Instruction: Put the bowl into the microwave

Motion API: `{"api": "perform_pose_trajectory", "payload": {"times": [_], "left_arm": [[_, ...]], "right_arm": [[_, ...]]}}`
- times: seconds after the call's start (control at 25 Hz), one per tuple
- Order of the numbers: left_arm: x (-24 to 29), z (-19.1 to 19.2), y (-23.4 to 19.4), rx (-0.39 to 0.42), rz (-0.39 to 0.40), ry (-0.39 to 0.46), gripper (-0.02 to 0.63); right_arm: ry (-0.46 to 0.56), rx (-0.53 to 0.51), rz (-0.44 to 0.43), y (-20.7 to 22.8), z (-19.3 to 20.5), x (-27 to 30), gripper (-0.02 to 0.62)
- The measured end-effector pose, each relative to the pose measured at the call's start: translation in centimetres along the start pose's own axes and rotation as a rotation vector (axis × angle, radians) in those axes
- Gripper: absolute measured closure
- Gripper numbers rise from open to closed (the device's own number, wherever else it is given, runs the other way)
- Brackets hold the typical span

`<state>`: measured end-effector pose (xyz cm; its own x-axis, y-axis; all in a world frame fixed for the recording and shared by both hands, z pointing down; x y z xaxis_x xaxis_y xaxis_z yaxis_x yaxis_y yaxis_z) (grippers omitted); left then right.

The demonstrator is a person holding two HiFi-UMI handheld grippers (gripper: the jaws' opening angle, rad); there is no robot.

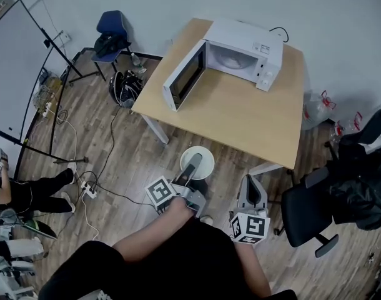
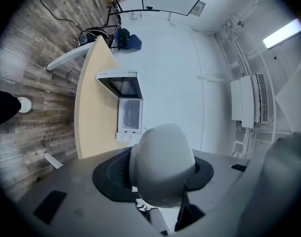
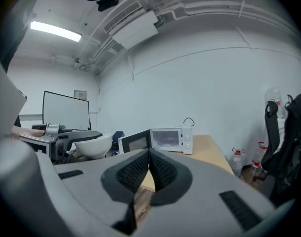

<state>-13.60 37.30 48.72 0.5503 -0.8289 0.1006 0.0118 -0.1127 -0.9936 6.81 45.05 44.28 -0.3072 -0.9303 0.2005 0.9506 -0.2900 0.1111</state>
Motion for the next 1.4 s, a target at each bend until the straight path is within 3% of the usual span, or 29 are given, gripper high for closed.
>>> {"api": "perform_pose_trajectory", "payload": {"times": [0.2,0.36,0.52,0.76,0.96,1.12,1.4], "left_arm": [[5.2,-4.0,0.5,0.034,0.018,0.012,0.396],[9.8,-6.8,0.8,-0.004,0.016,-0.002,0.396],[13.8,-8.9,1.7,0.031,0.038,-0.046,0.396],[18.5,-12.2,1.0,0.030,-0.007,-0.122,0.396],[22.7,-14.0,1.2,0.036,-0.011,-0.198,0.396],[24.9,-14.9,0.4,0.069,-0.065,-0.253,0.396],[27.6,-15.7,-0.3,0.047,-0.064,-0.275,0.396]], "right_arm": [[-0.023,-0.018,0.030,2.5,-1.4,5.2,0.535],[-0.026,-0.054,0.029,3.8,-3.7,10.4,0.535],[-0.047,-0.072,0.026,4.3,-5.4,15.3,0.535],[-0.063,-0.075,0.053,4.9,-6.8,21.3,0.535],[-0.070,-0.058,0.115,6.2,-7.4,24.4,0.535],[-0.086,-0.036,0.173,6.9,-7.2,25.6,0.535],[-0.111,-0.030,0.183,7.3,-6.8,27.2,0.535]]}}
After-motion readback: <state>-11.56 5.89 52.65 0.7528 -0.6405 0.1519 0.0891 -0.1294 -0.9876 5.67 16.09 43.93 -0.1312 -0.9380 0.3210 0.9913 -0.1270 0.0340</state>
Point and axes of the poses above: the fingertips, and each gripper's own axes: x forward along the fingers, y to its right, z out of its underside, the point moved 7 cm from there along -x, backward along the fingers, and after that the axes turned 10 degrees about -z, right-handed, at the moved point
